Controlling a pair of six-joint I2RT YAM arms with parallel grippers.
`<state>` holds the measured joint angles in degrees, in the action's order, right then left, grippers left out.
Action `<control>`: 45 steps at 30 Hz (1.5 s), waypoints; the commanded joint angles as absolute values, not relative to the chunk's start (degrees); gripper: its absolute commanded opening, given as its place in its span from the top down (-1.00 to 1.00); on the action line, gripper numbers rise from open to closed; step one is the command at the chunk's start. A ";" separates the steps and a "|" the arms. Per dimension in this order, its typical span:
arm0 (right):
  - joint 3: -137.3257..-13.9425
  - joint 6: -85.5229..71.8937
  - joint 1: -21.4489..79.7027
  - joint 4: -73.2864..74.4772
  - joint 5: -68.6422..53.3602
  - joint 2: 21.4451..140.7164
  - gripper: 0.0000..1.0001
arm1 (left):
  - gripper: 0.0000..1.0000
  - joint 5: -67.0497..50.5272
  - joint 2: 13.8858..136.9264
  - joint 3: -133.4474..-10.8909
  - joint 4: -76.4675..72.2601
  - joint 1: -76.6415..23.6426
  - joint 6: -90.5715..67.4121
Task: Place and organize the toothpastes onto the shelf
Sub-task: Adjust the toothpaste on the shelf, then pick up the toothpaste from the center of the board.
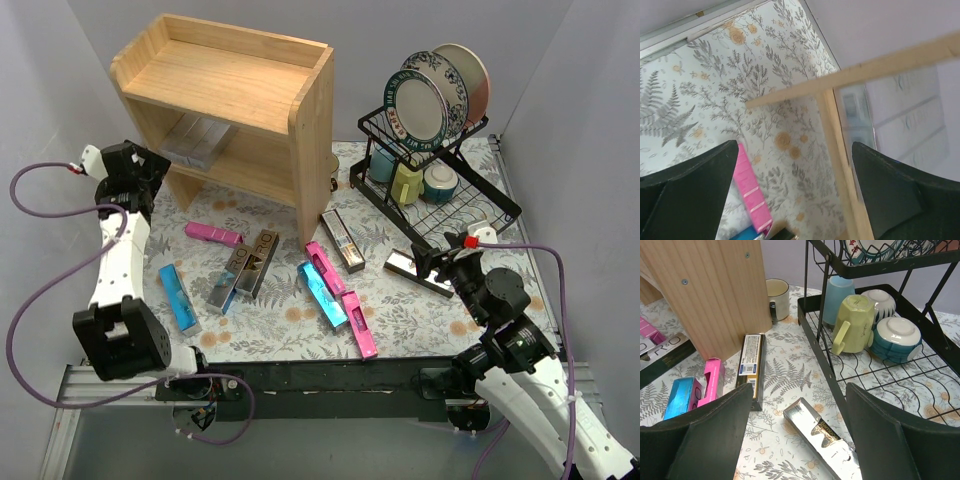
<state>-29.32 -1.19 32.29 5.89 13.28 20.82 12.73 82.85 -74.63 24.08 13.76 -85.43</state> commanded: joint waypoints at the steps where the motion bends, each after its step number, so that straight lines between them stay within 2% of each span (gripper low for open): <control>1: -31.72 -0.61 32.61 4.48 11.87 22.06 -0.67 | -0.96 9.15 71.47 -68.57 24.96 13.36 -78.15; 7: -33.31 -2.45 32.61 6.50 8.35 25.57 -0.66 | -0.96 7.20 61.71 -57.75 28.29 4.50 -70.93; 9: -33.75 -2.90 32.61 6.76 7.39 26.80 -0.66 | -0.96 10.71 59.25 -54.34 29.53 -1.89 -71.36; 17: -34.10 -5.36 32.61 8.61 4.66 30.23 -0.63 | -0.96 13.53 57.13 -45.27 32.34 -10.97 -78.84; 29: -31.64 -6.50 32.69 8.70 4.13 30.94 -0.61 | -0.96 27.58 66.16 -42.71 32.78 -32.68 -82.53; 33: -31.11 -6.59 32.61 8.44 4.48 30.67 -0.61 | -0.96 31.20 70.57 -42.72 31.65 -34.45 -82.00; 45: -30.06 -6.24 32.61 7.82 4.48 30.67 -0.60 | -0.96 30.15 76.73 -42.89 32.33 -39.19 -83.66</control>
